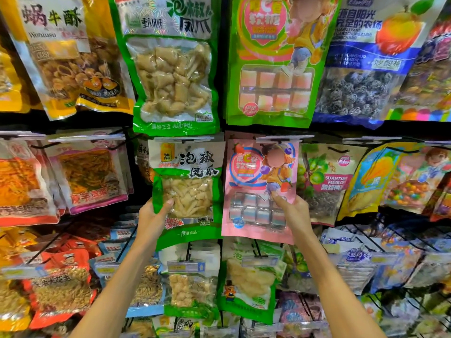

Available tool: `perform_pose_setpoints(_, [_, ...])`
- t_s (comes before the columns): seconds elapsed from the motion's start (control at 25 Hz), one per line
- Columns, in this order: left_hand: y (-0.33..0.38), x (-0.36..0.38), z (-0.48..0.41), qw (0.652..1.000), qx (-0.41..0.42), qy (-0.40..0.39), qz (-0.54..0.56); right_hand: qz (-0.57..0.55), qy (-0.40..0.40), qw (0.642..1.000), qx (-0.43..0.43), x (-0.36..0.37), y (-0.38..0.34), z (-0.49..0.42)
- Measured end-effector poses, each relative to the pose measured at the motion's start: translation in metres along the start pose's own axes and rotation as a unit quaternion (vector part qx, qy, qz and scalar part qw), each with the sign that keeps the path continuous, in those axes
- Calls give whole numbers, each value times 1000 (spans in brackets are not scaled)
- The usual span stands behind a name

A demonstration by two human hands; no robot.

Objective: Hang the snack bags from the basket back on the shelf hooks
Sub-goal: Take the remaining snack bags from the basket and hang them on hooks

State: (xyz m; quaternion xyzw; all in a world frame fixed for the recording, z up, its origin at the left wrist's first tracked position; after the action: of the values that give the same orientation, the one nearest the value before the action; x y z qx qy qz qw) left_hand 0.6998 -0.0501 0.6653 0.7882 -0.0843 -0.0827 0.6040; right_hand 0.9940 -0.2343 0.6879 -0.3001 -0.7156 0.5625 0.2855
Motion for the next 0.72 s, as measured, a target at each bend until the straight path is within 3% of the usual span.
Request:
perform_pose_setpoints(0.52, [-4, -15, -1, 986, -29, -127, -101, 185, -81, 978, 54, 8, 16, 5])
perform_pose_setpoints(0.72, [-3, -32, -6, 956, -15, -151, -252, 365, -75, 926, 61, -3, 24, 22])
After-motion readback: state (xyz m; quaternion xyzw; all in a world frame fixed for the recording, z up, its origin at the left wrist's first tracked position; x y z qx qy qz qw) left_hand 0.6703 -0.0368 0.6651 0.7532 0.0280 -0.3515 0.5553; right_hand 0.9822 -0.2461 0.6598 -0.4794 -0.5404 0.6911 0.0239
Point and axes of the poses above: each hand's wrist, its own z-axis away from the middle knuckle, its own x-axis out of the palm, y = z × x, the point moved 5 cm from there along -z, towards the middle knuckle
